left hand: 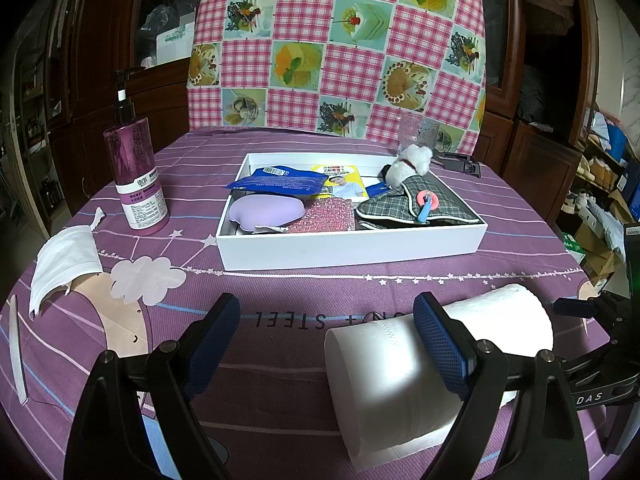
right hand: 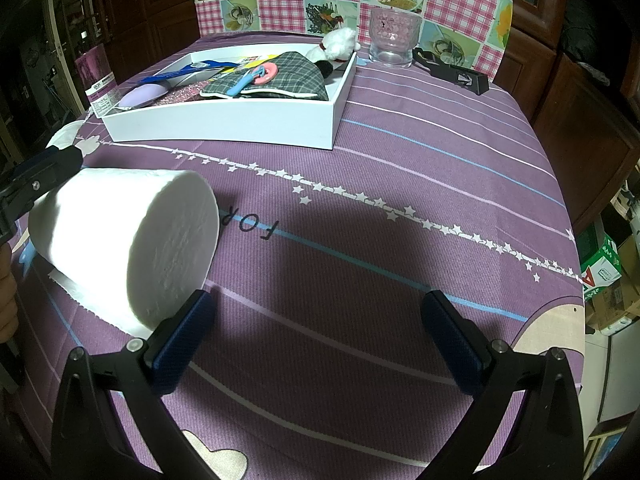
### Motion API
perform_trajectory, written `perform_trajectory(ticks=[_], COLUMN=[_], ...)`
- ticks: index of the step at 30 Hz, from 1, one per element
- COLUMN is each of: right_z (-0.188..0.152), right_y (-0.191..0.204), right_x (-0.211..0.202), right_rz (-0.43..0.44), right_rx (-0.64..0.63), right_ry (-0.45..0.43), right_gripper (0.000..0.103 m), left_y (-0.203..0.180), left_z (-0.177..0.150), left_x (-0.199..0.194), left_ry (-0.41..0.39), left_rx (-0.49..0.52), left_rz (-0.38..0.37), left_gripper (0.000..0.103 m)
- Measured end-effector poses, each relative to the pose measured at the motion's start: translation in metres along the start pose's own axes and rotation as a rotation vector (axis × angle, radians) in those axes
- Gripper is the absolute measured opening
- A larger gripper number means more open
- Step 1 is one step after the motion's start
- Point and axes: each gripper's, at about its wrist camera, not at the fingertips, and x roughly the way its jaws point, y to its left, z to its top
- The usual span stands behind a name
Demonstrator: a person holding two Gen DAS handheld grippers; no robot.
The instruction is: Organize soft objects
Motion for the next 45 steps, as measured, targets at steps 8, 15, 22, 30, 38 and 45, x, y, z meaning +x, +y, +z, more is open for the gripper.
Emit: perform_trajectory(ticks=[8,15,22,30,38,45], right_z=[0.003,0.006,0.000,0.003,-0.002,0.000], right_y=[0.000,0.000,0.000,0.000,0.000,-0.001], right_x=[0.000,0.000,0.000,0.001,0.001,0.000], right_rz=[0.000,0.000,0.000,0.000,0.001,0.001], right_rx=[0.000,0.000,0.000,0.000,0.000,0.000], right_ry=[-0.001,-0.003,-0.003,-0.004,-0.005,-0.005], right_gripper=[0.103,0.103,0.103,0.103,0.103,0.103], left_y=[0.000,0.000,0.000,0.000,0.000,0.004], left_z=[0.000,0.000,0.000,0.000,0.000,0.000], left_x=[0.000,0.000,0.000,0.000,0.000,0.001], left_ry=[0.000,0.000,0.000,0.000,-0.002,0.004], left_rx=[0.000,0.000,0.000,-0.001,0.003,-0.023], left_rz=[0.000,0.000,0.000,-0.001,0.005,0.012], left_gripper=[0.089,0.089,0.089,0.089,0.090,0.098])
